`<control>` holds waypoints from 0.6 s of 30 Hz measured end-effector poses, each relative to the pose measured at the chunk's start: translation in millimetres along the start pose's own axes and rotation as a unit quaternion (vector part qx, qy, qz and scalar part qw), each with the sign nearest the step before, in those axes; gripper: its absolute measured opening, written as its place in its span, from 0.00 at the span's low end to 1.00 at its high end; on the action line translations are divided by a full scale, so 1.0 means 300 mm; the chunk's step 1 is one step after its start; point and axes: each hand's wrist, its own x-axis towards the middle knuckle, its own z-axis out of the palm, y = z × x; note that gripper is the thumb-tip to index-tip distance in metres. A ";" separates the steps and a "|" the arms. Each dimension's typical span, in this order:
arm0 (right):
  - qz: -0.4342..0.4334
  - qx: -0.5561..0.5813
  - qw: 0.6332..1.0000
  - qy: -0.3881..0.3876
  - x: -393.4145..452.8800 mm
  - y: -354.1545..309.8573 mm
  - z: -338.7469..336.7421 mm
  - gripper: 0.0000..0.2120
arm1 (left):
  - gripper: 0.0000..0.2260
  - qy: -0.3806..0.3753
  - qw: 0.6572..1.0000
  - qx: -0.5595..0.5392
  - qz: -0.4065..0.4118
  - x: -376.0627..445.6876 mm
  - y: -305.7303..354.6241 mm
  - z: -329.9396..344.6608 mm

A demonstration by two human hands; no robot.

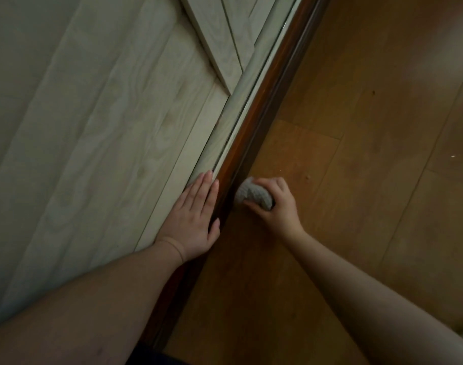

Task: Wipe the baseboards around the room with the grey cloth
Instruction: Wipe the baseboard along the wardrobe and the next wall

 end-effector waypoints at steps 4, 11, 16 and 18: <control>-0.004 0.007 1.000 -0.002 -0.072 0.019 0.080 0.23 | 0.34 0.004 1.000 -0.005 0.008 0.003 0.005 -0.003; -0.008 0.000 1.000 0.000 -0.056 0.008 0.130 0.23 | 0.33 0.005 1.000 -0.015 0.007 -0.006 -0.007 0.003; -0.015 -0.012 0.999 -0.028 -0.024 0.018 0.118 0.22 | 0.33 0.007 1.000 -0.017 0.004 -0.009 -0.006 0.003; -0.018 -0.014 0.999 -0.038 -0.017 0.020 0.113 0.21 | 0.33 0.008 1.000 -0.020 0.004 -0.011 -0.005 0.002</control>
